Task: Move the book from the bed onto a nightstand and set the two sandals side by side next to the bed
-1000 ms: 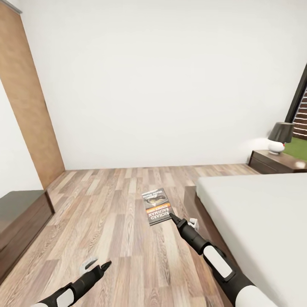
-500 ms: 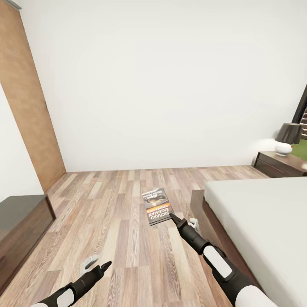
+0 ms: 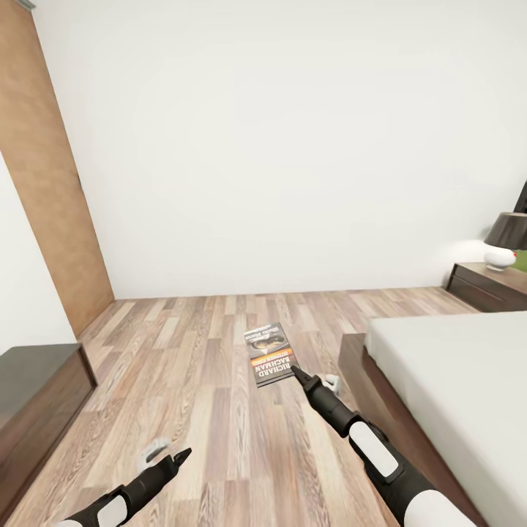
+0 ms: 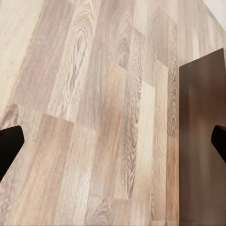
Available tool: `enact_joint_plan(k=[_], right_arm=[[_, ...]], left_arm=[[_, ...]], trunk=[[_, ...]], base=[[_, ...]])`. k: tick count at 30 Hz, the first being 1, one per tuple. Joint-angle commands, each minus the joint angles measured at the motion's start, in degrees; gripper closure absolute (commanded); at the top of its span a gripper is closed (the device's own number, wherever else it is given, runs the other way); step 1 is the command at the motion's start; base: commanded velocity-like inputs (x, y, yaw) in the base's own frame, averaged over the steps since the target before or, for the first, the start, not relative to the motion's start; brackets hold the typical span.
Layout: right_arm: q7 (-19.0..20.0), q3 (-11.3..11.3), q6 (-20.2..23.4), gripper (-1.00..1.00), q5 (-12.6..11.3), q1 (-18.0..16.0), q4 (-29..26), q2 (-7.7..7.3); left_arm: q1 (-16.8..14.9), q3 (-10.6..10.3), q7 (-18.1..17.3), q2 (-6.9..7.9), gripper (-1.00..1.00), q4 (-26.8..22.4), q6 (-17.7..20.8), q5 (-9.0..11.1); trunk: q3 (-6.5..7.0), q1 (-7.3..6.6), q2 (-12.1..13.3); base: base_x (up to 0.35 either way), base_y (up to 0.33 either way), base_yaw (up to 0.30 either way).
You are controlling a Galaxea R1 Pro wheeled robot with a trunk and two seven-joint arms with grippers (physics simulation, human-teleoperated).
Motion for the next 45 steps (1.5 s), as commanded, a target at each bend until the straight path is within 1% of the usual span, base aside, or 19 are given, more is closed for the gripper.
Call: enact_joint_plan(k=[1,45], right_arm=[[0.07,0.16,0.28,1.00,-0.72,-0.05,-0.03,-0.05],[0.07,0.16,0.28,1.00,-0.73,-0.06,-0.03,-0.05]], left_arm=[[-0.04,0.46,-0.20,0.02,-1.00,0.07,-0.09,-0.35],[-0.04,0.40,-0.20,0.00,-1.00,0.07,-0.09,-0.44]], trunk=[[-0.06,0.02,-0.03],[-0.06,0.02,-0.03]], base=[[0.221,0.177,0.000],[0.221,0.174,0.000]])
